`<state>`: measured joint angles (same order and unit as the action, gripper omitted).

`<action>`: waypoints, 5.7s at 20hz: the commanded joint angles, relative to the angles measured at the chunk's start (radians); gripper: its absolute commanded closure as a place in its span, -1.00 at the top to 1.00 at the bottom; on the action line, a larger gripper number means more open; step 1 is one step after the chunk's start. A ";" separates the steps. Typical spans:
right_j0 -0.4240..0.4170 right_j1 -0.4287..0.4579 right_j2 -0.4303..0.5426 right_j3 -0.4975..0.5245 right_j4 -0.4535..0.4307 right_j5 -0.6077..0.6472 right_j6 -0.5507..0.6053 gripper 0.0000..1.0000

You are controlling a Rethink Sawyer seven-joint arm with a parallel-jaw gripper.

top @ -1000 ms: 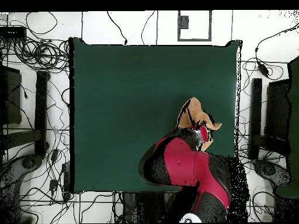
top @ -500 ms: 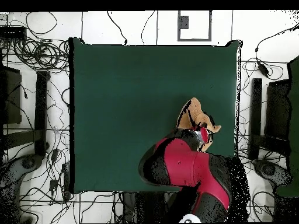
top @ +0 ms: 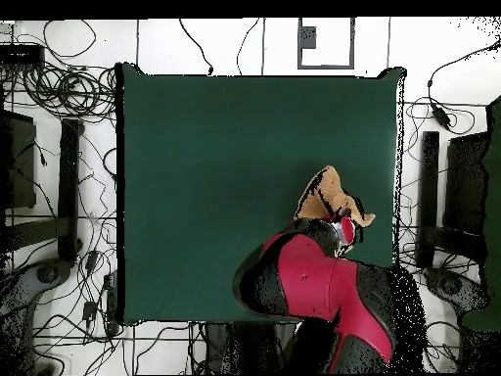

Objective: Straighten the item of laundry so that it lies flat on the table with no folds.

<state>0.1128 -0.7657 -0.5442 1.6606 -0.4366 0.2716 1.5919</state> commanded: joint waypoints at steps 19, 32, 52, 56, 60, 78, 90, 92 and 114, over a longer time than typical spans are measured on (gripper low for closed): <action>-0.048 -0.057 0.163 -0.010 -0.077 0.173 -0.056 -1.00; -0.073 -0.111 0.184 -0.020 -0.083 0.247 -0.122 -1.00; -0.101 -0.200 0.225 -0.038 -0.110 0.397 -0.182 -1.00; -0.109 -0.216 0.234 -0.040 -0.111 0.424 -0.200 -1.00; -0.115 -0.220 0.243 -0.042 -0.120 0.432 -0.200 -1.00; -0.118 -0.150 0.249 0.008 -0.133 0.454 -0.058 -1.00; -0.079 -0.092 0.241 -0.009 -0.094 0.539 0.034 -1.00; -0.073 -0.090 0.236 -0.007 -0.089 0.550 0.052 -1.00; 0.005 0.171 0.148 -0.217 0.094 1.112 0.308 -1.00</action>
<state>0.1075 -0.7703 -0.4532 1.5347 -0.4522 1.0646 1.6181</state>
